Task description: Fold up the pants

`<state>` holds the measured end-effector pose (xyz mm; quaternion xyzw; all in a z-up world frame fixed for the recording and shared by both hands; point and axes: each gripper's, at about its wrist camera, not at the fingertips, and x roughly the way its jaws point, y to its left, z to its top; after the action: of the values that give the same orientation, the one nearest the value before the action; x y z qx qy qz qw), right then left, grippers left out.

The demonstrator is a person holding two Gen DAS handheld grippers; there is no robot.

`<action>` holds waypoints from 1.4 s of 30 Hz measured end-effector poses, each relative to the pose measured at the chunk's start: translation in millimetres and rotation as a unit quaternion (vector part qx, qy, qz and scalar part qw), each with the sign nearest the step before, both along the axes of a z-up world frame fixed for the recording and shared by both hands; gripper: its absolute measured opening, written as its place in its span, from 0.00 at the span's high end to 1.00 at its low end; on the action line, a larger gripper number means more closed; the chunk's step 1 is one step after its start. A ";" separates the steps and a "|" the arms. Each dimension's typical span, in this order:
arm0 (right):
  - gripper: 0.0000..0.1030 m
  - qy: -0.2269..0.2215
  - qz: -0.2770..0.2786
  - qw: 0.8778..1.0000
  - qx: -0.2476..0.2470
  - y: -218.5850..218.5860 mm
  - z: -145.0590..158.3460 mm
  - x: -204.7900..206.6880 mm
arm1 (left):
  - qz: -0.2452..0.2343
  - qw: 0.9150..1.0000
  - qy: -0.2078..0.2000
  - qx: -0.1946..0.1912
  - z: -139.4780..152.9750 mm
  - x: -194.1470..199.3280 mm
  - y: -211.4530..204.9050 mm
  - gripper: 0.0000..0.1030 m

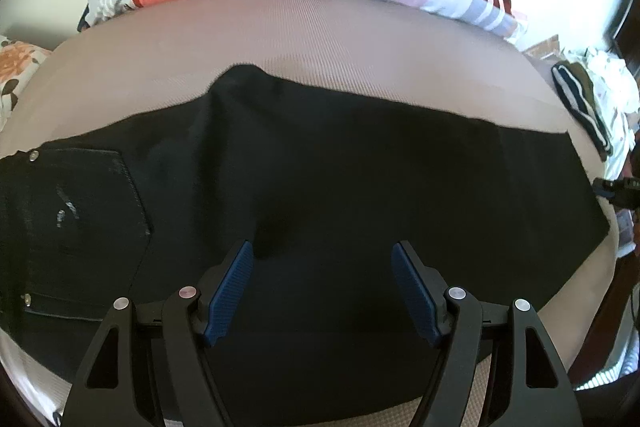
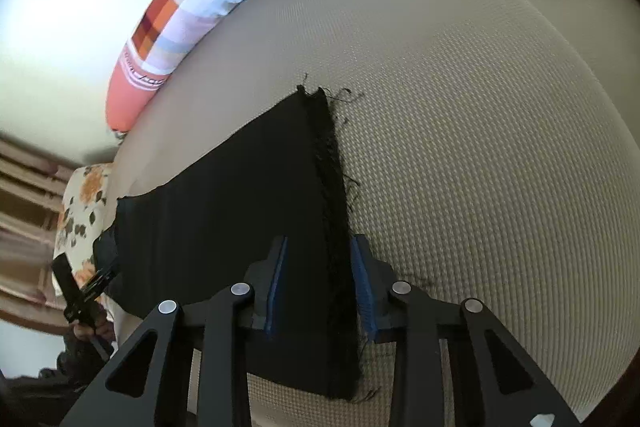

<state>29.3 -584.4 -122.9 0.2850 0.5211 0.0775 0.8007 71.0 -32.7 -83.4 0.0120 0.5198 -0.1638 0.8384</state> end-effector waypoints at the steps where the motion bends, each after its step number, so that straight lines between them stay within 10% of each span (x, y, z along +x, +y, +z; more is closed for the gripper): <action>1: 0.76 -0.003 0.008 1.000 0.008 -0.7 -2.1 3.2 | 0.001 1.000 0.003 0.001 -1.4 0.6 -1.4 0.30; 8: 0.91 -0.025 0.008 0.998 0.050 0.7 -14.1 20.8 | 0.002 1.000 -0.006 0.020 -7.5 -2.1 -10.2 0.28; 20: 0.95 -0.044 -0.038 0.998 -0.024 56.2 38.5 10.5 | 0.001 1.000 -0.020 -0.004 3.9 -6.0 -3.0 0.27; 29: 0.95 -0.062 0.030 0.997 -0.034 182.5 90.5 39.4 | 0.009 0.997 -0.075 -0.024 31.3 -27.8 35.9 0.27; 42: 0.95 -0.048 0.153 0.986 -0.035 363.8 54.0 109.1 | 0.070 0.990 -0.092 -0.077 43.1 -48.5 106.0 0.27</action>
<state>138.4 -220.6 -68.9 0.1696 0.5215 0.1941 0.8134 22.5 73.2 -40.4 -0.0741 0.4261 -0.1430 0.8902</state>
